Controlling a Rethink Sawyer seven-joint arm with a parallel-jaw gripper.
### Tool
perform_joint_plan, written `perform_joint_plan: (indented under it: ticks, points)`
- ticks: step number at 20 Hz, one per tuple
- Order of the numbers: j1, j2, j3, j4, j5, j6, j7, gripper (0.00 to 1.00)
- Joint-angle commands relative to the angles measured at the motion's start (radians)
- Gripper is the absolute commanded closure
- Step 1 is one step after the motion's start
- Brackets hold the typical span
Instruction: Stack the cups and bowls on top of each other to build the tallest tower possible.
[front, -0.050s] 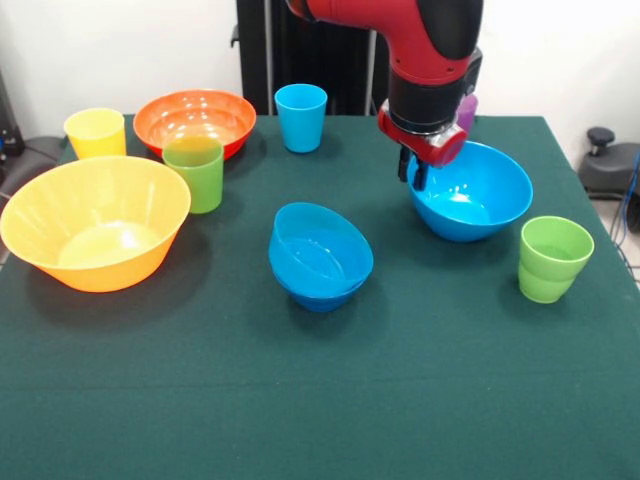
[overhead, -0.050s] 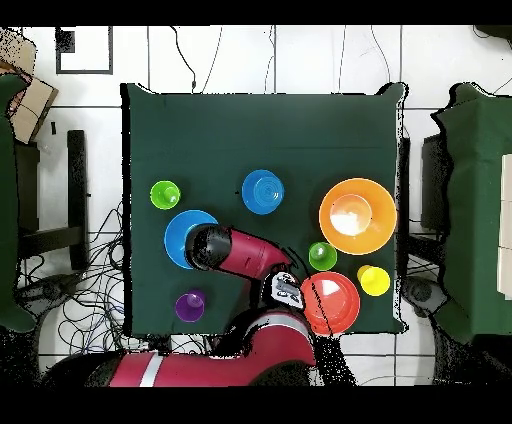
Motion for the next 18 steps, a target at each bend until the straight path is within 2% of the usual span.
perform_joint_plan:
  ticks: [1, 18]
  points:
    - [-0.017, 0.006, 0.091, -0.03, 0.043, 0.058, 0.118, 1.0]
    - [-0.007, 0.005, 0.079, -0.045, 0.029, 0.108, 0.106, 1.0]
